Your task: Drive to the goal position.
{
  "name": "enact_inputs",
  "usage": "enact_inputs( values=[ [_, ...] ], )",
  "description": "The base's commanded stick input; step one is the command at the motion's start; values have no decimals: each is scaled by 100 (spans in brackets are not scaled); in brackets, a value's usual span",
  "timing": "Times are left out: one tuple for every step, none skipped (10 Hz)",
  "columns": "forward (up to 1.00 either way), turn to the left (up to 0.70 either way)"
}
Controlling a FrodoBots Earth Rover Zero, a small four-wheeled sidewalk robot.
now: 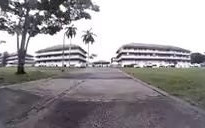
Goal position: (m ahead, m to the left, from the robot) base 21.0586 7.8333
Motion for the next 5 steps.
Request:
enact_inputs(
  values=[
    [70, 0],
    [70, 0],
    [70, 0],
    [70, 0],
    [70, 0]
  ],
)
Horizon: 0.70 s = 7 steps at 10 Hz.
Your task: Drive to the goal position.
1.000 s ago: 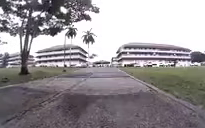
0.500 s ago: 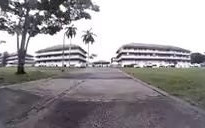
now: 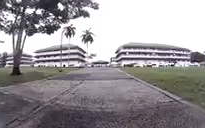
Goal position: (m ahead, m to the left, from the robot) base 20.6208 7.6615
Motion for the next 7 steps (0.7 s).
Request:
enact_inputs(
  values=[
    [70, 0],
    [70, 0],
    [70, 0],
    [70, 0],
    [70, 0],
    [70, 0],
    [70, 0]
  ],
)
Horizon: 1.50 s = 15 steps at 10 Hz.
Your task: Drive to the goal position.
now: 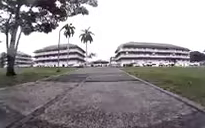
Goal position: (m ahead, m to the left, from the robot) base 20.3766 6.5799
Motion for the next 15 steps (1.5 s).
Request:
enact_inputs(
  values=[
    [70, 0],
    [70, 0],
    [70, 0],
    [70, 0],
    [70, 0],
    [70, 0],
    [70, 0],
    [70, 0],
    [70, 0],
    [70, 0],
    [70, 0],
    [70, 0],
    [70, 0],
    [70, 0],
    [70, 0]
  ],
)
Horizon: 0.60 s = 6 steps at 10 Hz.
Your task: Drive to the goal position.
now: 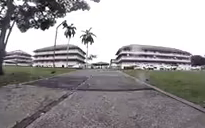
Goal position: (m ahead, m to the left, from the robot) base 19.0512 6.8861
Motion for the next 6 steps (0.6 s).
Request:
enact_inputs(
  values=[
    [70, 0],
    [70, 0],
    [70, 0],
    [70, 0],
    [70, 0],
    [70, 0]
  ],
)
